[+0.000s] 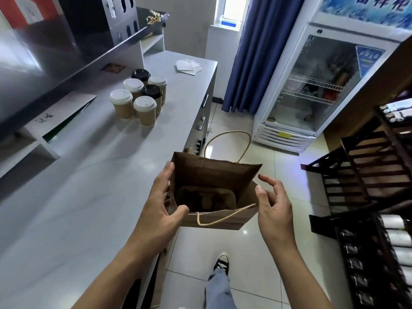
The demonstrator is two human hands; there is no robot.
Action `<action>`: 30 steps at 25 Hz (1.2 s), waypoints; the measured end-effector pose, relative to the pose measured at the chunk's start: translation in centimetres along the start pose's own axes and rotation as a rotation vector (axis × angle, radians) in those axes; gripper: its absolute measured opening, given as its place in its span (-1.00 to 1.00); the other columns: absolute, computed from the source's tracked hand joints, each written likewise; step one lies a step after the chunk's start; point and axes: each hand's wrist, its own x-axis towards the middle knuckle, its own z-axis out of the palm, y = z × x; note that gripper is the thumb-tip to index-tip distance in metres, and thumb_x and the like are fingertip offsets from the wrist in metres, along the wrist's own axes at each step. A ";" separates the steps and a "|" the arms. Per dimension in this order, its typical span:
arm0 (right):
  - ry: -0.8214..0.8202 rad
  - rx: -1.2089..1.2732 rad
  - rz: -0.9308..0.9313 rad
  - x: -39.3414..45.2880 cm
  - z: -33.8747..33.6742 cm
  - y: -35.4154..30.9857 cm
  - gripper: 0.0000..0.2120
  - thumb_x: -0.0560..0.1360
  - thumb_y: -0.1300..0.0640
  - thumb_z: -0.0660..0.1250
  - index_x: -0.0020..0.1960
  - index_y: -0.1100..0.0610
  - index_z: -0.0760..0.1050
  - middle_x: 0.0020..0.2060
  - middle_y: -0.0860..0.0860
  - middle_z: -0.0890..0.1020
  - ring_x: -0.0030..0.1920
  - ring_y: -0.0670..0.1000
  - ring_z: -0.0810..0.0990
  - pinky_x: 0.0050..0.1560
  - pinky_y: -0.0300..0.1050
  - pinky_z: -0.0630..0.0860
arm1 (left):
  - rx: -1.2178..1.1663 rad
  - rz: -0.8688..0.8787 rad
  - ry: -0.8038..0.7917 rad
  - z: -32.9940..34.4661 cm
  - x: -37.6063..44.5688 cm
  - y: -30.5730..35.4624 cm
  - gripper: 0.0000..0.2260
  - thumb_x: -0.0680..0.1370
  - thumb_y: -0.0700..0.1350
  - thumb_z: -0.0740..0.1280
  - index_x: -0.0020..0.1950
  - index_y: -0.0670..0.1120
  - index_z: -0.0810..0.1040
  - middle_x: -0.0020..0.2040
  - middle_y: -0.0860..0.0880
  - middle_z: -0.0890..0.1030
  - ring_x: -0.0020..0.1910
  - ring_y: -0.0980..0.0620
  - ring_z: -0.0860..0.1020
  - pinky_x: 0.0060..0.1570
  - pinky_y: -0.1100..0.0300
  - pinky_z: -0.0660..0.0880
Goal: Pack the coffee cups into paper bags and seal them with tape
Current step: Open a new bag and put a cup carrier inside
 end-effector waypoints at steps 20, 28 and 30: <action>-0.390 0.082 -0.085 35.6 3.0 -0.7 -0.75 0.69 0.03 0.21 0.35 -0.08 0.47 -0.03 0.08 0.68 0.02 -0.05 0.63 -0.18 -0.55 0.44 | 0.073 -0.153 0.313 10.5 26.1 4.8 -0.20 0.54 -0.33 0.38 0.61 0.26 0.15 0.51 0.45 0.18 0.48 0.24 0.28 0.42 -0.03 0.43; -0.550 0.045 -0.157 45.0 8.9 -3.5 -0.79 0.70 0.03 0.21 0.31 -0.10 0.49 -0.12 0.01 0.68 -0.10 -0.17 0.61 -0.19 -0.48 0.46 | 0.131 -0.196 0.439 9.6 33.8 2.8 -0.20 0.55 -0.29 0.40 0.63 0.22 0.12 0.55 0.37 0.14 0.48 0.39 0.18 0.22 0.49 0.33; -0.588 0.027 -0.170 46.9 10.8 -4.2 -0.79 0.69 0.04 0.22 0.29 -0.11 0.50 -0.13 -0.02 0.67 -0.12 -0.24 0.59 -0.20 -0.48 0.45 | 0.179 -0.207 0.461 9.0 35.6 2.5 -0.20 0.55 -0.26 0.41 0.64 0.20 0.09 0.53 0.41 0.11 0.48 0.48 0.12 0.40 0.38 0.20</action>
